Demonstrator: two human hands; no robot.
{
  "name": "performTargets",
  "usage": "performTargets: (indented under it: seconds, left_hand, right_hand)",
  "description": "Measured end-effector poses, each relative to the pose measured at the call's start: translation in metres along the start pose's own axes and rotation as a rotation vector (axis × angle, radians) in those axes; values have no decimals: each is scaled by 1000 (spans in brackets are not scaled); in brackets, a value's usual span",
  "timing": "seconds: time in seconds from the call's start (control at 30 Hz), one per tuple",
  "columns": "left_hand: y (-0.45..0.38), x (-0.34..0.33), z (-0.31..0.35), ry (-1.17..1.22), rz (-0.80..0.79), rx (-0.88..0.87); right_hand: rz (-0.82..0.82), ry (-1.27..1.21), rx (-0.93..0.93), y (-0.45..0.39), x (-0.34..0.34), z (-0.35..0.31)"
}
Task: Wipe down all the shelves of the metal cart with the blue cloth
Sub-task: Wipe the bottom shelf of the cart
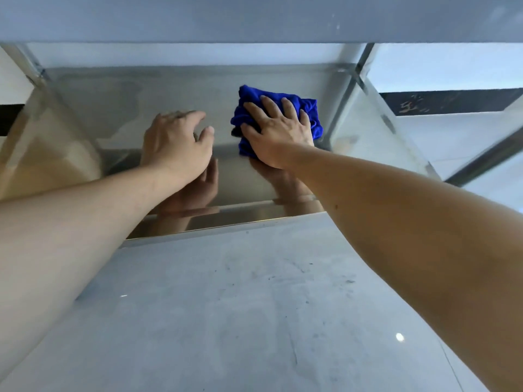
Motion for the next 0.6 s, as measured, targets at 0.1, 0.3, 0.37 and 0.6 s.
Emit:
performTargets:
  seconds: [0.1, 0.3, 0.37, 0.6]
  left_hand:
    - [0, -18, 20, 30, -24, -42]
    - [13, -36, 57, -38, -13, -140]
    - [15, -37, 58, -74, -5, -158]
    - [12, -38, 56, -90, -24, -141]
  right_hand:
    - [11, 29, -105, 14, 12, 53]
    - [15, 87, -376, 66, 38, 144]
    - [12, 98, -445, 83, 43, 157]
    - [-12, 81, -528, 106, 39, 116]
Point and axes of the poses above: each hand's wrist, its own y-axis away from the middle knuckle, its own x-axis out of the back of the hand, z = x × y, the point moved 6 cm from there along -y, towards the middle knuckle, and after that the axes turned 8 degrees about z, right-handed, at the moved point
